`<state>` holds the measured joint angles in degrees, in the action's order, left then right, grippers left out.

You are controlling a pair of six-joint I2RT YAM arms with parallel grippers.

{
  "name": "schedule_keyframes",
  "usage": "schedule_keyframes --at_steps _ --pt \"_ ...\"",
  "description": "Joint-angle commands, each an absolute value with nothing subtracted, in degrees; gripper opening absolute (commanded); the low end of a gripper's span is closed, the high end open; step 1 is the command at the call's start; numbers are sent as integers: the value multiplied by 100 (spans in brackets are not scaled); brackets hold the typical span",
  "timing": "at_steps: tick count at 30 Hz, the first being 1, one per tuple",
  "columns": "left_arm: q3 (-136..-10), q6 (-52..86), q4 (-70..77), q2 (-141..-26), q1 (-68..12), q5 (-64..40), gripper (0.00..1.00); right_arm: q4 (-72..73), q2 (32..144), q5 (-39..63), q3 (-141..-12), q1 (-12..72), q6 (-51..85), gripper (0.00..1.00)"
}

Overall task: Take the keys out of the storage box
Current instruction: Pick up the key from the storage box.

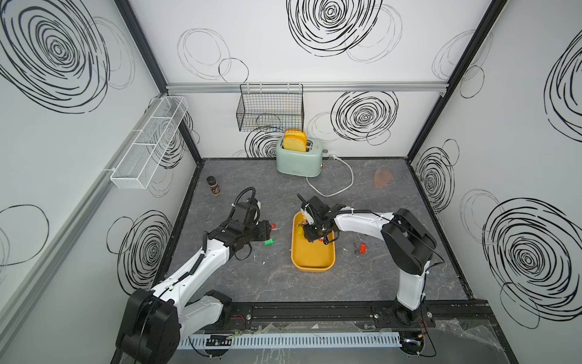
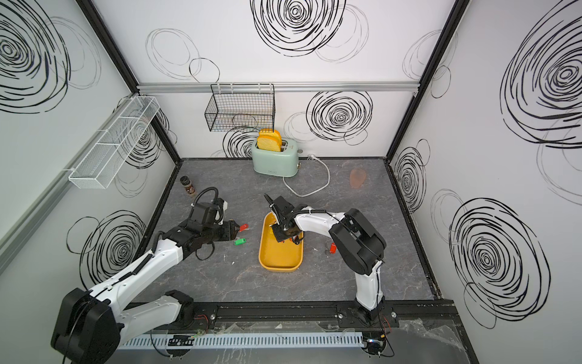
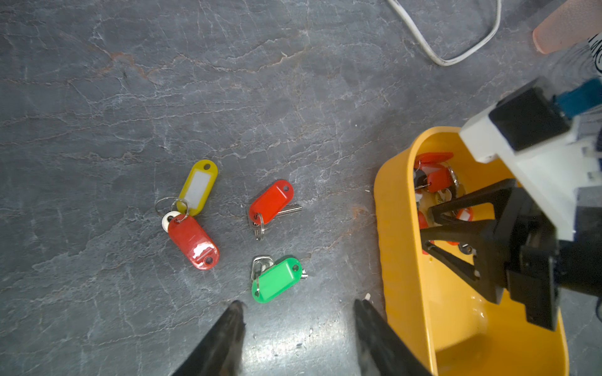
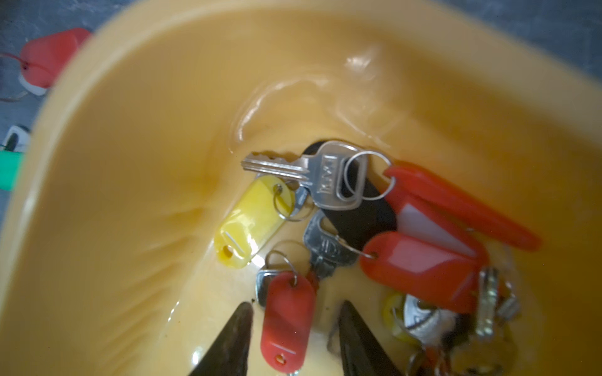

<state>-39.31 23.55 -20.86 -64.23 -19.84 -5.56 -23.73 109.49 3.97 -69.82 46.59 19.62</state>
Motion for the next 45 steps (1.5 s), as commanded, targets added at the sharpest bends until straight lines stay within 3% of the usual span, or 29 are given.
schedule_keyframes --at_steps 1,35,45 --pt "-3907 2356 -1915 -6459 -2007 -527 58 -2542 11176 338 -7093 4746 1898 45" --pt "-3926 2347 -1872 -6555 -2018 -499 58 -2889 10710 -207 -7284 4858 1916 4" --pt "-3929 2340 -1863 -6575 -2021 -495 58 -2898 10386 -192 -7286 4858 1908 0"
